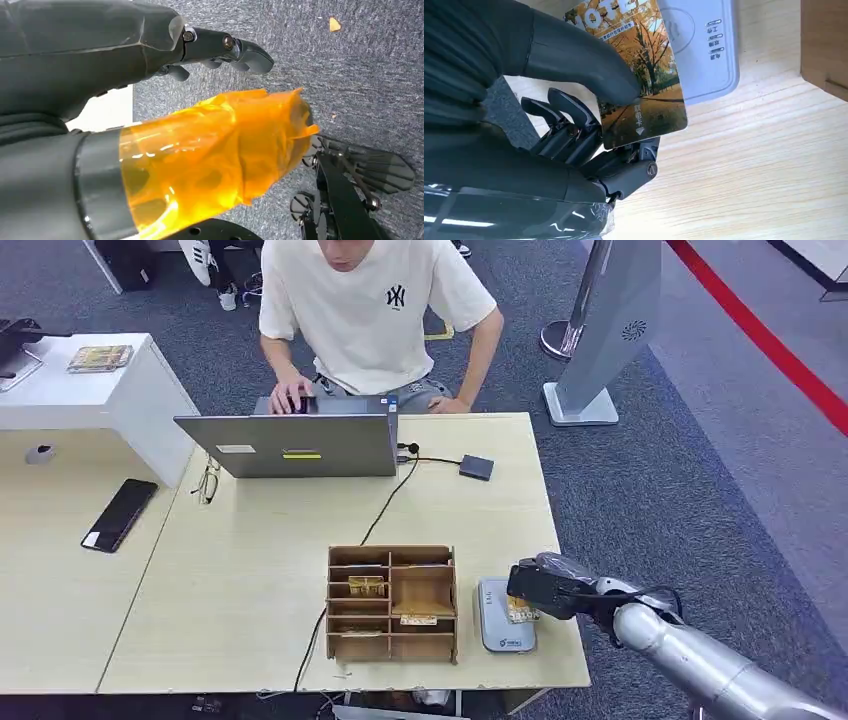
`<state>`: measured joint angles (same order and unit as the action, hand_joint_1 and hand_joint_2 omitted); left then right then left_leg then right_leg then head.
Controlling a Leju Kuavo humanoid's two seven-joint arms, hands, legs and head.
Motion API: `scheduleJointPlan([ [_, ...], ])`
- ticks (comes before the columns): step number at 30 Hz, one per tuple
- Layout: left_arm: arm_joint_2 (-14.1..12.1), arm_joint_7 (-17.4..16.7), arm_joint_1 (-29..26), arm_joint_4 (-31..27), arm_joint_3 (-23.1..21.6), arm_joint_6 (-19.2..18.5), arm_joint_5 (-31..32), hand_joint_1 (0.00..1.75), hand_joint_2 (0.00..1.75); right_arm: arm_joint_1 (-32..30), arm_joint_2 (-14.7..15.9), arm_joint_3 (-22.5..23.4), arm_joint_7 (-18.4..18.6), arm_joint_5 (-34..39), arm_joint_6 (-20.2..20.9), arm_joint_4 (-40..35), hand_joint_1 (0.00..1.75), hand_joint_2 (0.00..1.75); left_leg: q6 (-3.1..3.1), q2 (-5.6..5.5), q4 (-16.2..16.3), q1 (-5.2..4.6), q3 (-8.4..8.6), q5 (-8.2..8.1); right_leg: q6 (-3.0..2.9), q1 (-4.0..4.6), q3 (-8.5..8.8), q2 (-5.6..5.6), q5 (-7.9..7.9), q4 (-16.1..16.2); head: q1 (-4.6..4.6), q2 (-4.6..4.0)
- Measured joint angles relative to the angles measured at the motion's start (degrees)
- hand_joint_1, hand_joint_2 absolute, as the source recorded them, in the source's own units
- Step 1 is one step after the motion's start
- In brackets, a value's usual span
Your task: Pass the card to the sensor for recognition and then transmit it.
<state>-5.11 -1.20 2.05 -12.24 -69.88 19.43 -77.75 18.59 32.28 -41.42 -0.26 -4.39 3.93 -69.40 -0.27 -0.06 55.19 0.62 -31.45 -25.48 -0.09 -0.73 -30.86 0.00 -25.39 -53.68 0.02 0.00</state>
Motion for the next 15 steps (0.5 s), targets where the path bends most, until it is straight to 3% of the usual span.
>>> scheduleJointPlan([
  [15, -0.1, 0.0, 0.0, 0.0, 0.0, 0.2, 0.0, 0.0, 0.0, 0.0, 0.0, 0.0, 0.1, -0.1, -0.1, 0.0, 1.75, 1.75, 0.0, 0.0, 0.0, 0.0, 0.0, 0.0, 0.0, 0.0, 0.0, 0.0, 0.0, 0.0, 0.0, 0.0],
])
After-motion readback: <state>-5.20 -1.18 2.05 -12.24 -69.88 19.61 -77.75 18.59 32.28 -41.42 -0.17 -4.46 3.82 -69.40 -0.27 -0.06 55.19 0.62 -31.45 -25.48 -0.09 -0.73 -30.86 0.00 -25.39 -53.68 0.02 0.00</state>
